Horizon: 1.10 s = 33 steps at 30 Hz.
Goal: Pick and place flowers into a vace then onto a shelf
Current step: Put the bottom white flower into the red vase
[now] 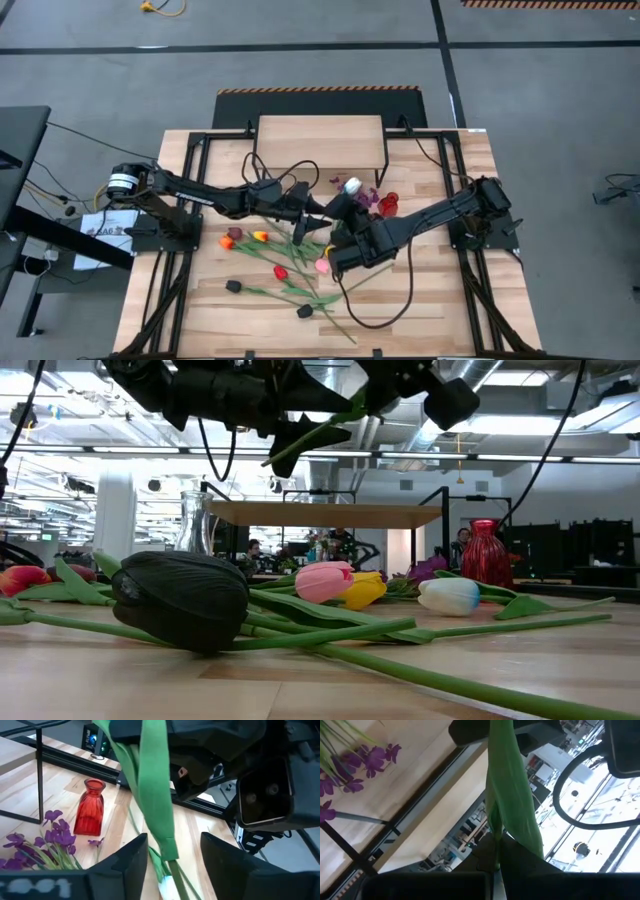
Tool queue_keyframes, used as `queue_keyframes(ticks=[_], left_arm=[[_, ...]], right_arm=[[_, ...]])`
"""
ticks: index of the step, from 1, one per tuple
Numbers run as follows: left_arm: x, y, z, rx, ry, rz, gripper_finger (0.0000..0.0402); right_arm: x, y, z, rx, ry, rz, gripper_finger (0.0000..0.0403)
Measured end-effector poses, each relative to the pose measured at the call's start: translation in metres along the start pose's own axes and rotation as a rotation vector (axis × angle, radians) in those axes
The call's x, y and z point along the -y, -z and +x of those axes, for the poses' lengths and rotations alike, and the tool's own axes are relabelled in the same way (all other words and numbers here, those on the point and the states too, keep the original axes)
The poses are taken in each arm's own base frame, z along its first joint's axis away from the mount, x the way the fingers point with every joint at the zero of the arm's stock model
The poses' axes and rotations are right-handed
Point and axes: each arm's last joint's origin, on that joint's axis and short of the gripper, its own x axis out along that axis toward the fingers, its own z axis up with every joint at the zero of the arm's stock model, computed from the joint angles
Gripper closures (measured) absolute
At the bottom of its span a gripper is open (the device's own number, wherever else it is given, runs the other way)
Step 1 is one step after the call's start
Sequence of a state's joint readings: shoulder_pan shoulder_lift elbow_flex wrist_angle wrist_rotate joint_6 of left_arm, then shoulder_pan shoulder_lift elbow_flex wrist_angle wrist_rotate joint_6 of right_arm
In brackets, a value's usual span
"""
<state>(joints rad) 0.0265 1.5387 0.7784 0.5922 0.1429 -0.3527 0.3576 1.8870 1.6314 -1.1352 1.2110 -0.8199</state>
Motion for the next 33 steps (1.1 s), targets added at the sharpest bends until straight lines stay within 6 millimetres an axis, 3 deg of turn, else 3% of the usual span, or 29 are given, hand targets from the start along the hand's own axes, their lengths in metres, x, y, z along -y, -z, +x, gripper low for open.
queue_keyframes(ticks=[11, 22, 33], left_arm=[[-0.0010, 0.0000, 0.0000, 0.009, -0.037, 0.043, 0.0389], [-0.0009, -0.0009, 0.0000, 0.022, -0.048, 0.073, 0.0399], [-0.0008, -0.0009, 0.0000, 0.020, -0.046, 0.074, 0.0401]], right_arm=[[-0.0003, 0.0003, 0.0000, -0.001, -0.002, -0.002, 0.0393], [0.0009, 0.0013, -0.0002, -0.040, 0.039, 0.066, 0.0384], [0.0000, 0.0030, -0.0001, -0.055, 0.047, 0.114, 0.0259]])
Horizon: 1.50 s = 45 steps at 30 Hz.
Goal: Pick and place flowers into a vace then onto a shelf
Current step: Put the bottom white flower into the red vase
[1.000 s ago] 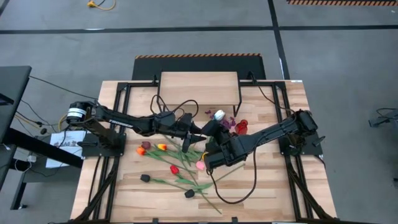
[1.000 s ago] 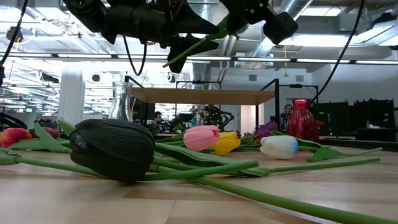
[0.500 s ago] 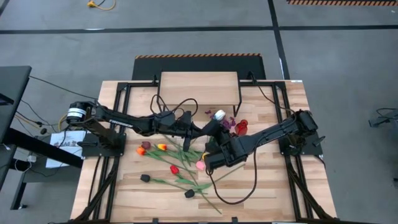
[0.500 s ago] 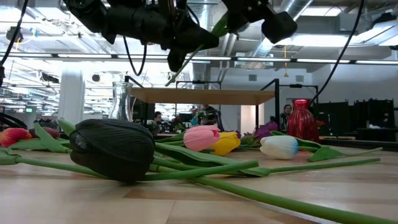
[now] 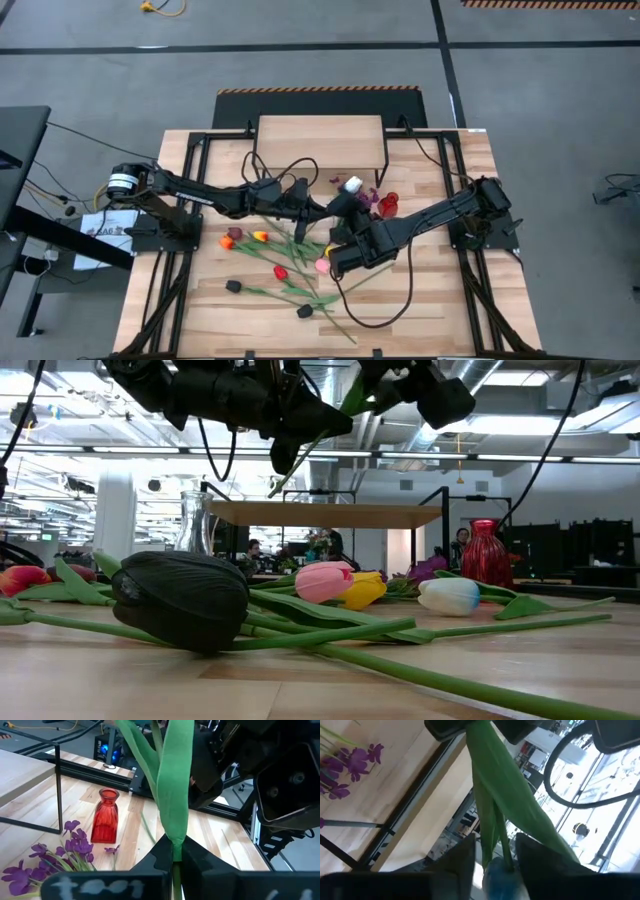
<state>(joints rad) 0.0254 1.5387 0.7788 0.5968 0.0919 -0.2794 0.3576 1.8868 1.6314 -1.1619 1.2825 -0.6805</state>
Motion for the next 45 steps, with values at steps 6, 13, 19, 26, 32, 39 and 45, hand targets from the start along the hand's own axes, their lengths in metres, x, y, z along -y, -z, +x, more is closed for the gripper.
queue_keyframes(ticks=[6, 13, 19, 26, 32, 39, 45], left_arm=[[0.000, 0.001, 0.000, -0.013, 0.004, 0.002, 0.0401], [-0.001, 0.000, 0.000, -0.003, -0.018, 0.026, 0.0401], [-0.001, -0.001, 0.000, 0.018, -0.037, 0.055, 0.0401], [0.001, -0.011, -0.006, 0.072, -0.076, 0.115, 0.0401], [0.010, -0.025, -0.019, 0.186, -0.049, 0.188, 0.0401], [0.024, -0.031, -0.024, 0.328, 0.035, 0.275, 0.0401], [0.032, -0.031, -0.023, 0.378, 0.148, 0.302, 0.0401]], right_arm=[[-0.009, 0.017, -0.001, -0.063, -0.031, 0.032, 0.0196], [-0.012, 0.037, -0.004, -0.100, -0.065, 0.293, 0.0178], [-0.003, 0.060, -0.011, -0.085, -0.077, 0.609, 0.0189], [-0.014, 0.113, -0.024, -0.057, -0.118, 0.922, 0.0214], [-0.056, 0.158, -0.027, -0.047, -0.090, 1.270, 0.0233], [-0.071, 0.153, -0.031, 0.140, 0.080, 1.689, 0.0244], [-0.048, 0.119, -0.035, 0.244, 0.051, 1.667, 0.0257]])
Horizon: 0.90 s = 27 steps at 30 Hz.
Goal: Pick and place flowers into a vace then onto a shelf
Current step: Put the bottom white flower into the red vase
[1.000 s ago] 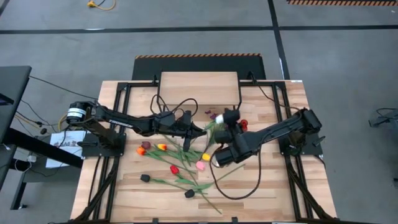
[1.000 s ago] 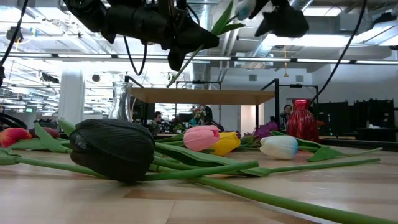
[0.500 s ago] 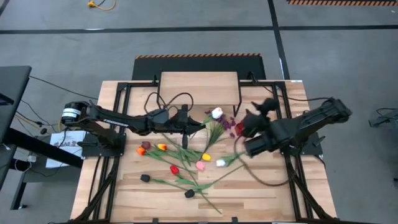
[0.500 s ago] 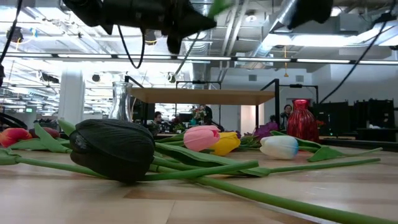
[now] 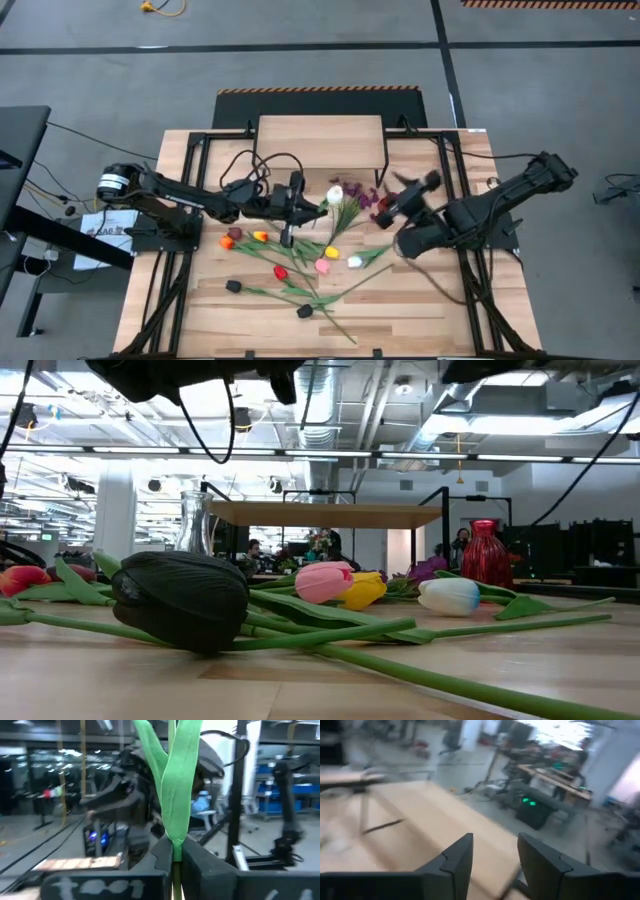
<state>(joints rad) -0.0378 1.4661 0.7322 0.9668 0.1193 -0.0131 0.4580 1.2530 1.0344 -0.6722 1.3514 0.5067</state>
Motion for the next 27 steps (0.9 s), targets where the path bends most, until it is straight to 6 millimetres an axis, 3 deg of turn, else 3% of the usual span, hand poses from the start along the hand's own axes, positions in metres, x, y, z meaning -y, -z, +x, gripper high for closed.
queue_keyframes(ticks=[5, 8, 14, 27], left_arm=[[0.007, 0.003, 0.001, -0.015, 0.077, 0.004, 0.0401], [0.010, 0.006, 0.001, -0.033, 0.097, 0.003, 0.0401], [0.015, 0.007, 0.002, -0.048, 0.124, 0.004, 0.0401], [0.015, 0.008, 0.002, -0.061, 0.119, 0.002, 0.0401]], right_arm=[[-0.034, -0.024, 0.003, 0.054, -0.427, -0.104, 0.0280], [-0.038, -0.040, 0.000, 0.189, -0.612, -0.118, 0.0293], [-0.032, -0.061, 0.000, 0.359, -0.761, -0.017, 0.0303], [-0.053, -0.063, 0.023, 0.449, -0.882, 0.029, 0.0260]])
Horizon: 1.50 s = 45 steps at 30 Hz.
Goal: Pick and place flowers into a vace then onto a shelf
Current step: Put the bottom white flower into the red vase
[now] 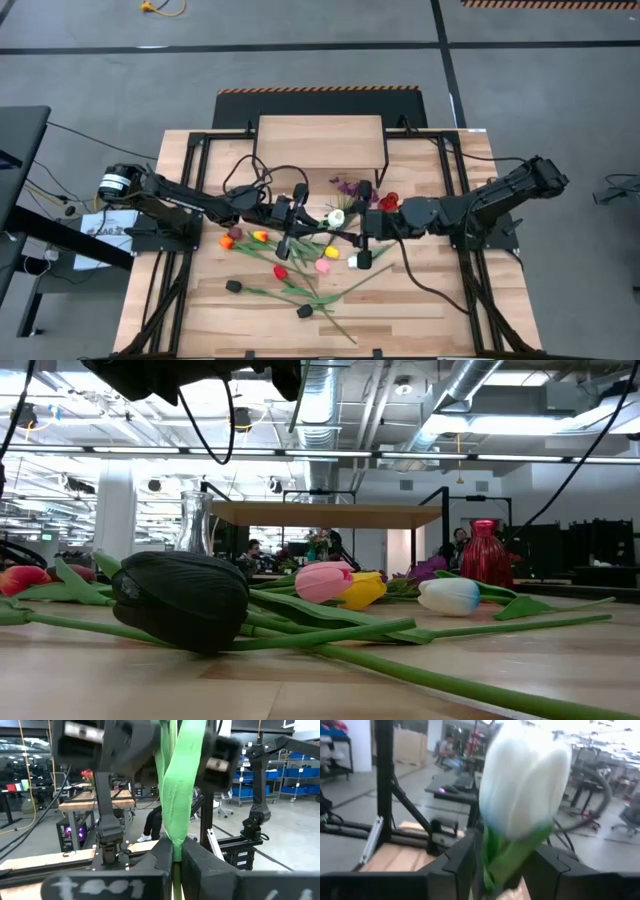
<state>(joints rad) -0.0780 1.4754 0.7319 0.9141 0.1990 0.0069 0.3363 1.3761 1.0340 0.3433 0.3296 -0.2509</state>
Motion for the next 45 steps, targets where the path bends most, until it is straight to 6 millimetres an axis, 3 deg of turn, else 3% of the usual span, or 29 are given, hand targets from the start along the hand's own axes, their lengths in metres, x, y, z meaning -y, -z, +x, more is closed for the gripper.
queue_keyframes(ticks=[8, 17, 25, 37, 45], left_arm=[[-0.001, 0.001, 0.000, -0.009, -0.020, -0.003, 0.0401], [-0.001, 0.001, 0.000, -0.013, -0.023, -0.004, 0.0401], [-0.001, 0.002, 0.000, -0.019, -0.033, -0.025, 0.0396], [-0.007, 0.006, 0.008, -0.221, -0.157, -0.031, 0.0259], [-0.015, 0.011, 0.001, -0.318, -0.211, -0.032, 0.0224]], right_arm=[[0.001, -0.006, -0.002, 0.043, -0.007, -0.019, 0.0263], [0.001, -0.006, -0.002, 0.038, 0.010, -0.034, 0.0386], [0.002, -0.005, -0.002, 0.019, 0.037, -0.046, 0.0386], [0.002, 0.001, -0.003, -0.048, 0.060, -0.067, 0.0381], [0.004, 0.011, -0.007, -0.190, 0.150, -0.072, 0.0381]])
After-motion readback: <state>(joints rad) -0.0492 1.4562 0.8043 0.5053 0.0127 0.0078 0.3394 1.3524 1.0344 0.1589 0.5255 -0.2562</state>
